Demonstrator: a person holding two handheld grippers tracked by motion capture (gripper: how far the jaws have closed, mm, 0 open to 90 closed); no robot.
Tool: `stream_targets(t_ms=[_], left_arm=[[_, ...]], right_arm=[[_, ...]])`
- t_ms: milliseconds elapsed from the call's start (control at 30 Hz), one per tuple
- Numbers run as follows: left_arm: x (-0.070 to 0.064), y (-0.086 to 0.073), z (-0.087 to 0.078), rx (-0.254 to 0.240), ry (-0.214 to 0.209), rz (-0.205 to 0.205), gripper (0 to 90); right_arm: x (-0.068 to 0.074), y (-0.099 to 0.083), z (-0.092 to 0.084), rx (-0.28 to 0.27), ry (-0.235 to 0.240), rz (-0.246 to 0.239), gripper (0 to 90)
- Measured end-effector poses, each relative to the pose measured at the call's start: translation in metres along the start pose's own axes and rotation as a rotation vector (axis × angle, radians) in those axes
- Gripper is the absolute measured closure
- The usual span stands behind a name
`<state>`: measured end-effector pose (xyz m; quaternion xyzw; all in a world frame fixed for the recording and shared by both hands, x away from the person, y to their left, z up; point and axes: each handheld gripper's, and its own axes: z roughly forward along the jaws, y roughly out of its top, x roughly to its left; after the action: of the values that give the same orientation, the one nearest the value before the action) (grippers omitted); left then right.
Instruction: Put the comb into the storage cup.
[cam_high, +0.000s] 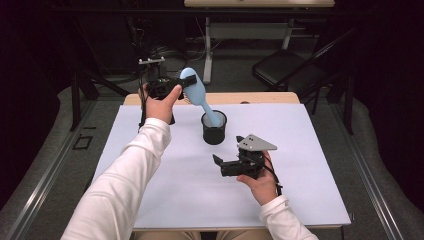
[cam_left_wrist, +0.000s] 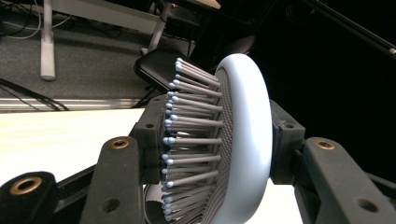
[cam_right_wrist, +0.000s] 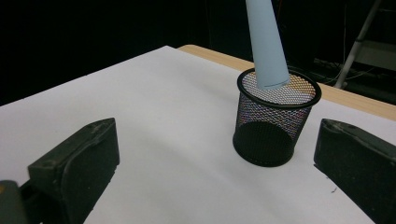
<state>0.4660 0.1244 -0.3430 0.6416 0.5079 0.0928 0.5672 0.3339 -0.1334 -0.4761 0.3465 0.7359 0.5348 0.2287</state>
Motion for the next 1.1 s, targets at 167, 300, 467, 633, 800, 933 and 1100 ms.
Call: stream_targets(t_ms=[167, 300, 467, 633, 800, 933, 1100], left_arm=[[0.0, 0.0, 0.005, -0.003, 0.008, 0.007, 51.0], [-0.001, -0.001, 0.01, -0.014, 0.014, 0.024, 50.8], [-0.004, -0.002, 0.015, -0.017, 0.016, 0.046, 50.8], [-0.004, -0.003, 0.019, -0.019, 0.031, 0.06, 50.8], [-0.004, -0.004, 0.022, -0.022, 0.035, 0.065, 50.8], [-0.004, -0.005, 0.024, -0.018, 0.043, 0.078, 50.8], [-0.004, -0.006, 0.027, -0.013, 0.057, 0.094, 50.7]], right_arm=[[0.0, 0.0, 0.0, -0.001, 0.002, 0.002, 0.0], [0.0, 0.0, 0.001, 0.001, 0.0, -0.004, 0.0], [0.0, 0.0, 0.001, 0.001, 0.0, -0.002, 0.0], [0.0, 0.0, 0.0, 0.002, 0.0, 0.004, 0.0], [-0.001, 0.0, 0.0, 0.001, -0.002, 0.001, 0.0], [-0.001, 0.0, 0.0, 0.0, -0.002, 0.001, 0.0], [-0.001, 0.0, 0.0, -0.001, -0.002, 0.0, 0.0]])
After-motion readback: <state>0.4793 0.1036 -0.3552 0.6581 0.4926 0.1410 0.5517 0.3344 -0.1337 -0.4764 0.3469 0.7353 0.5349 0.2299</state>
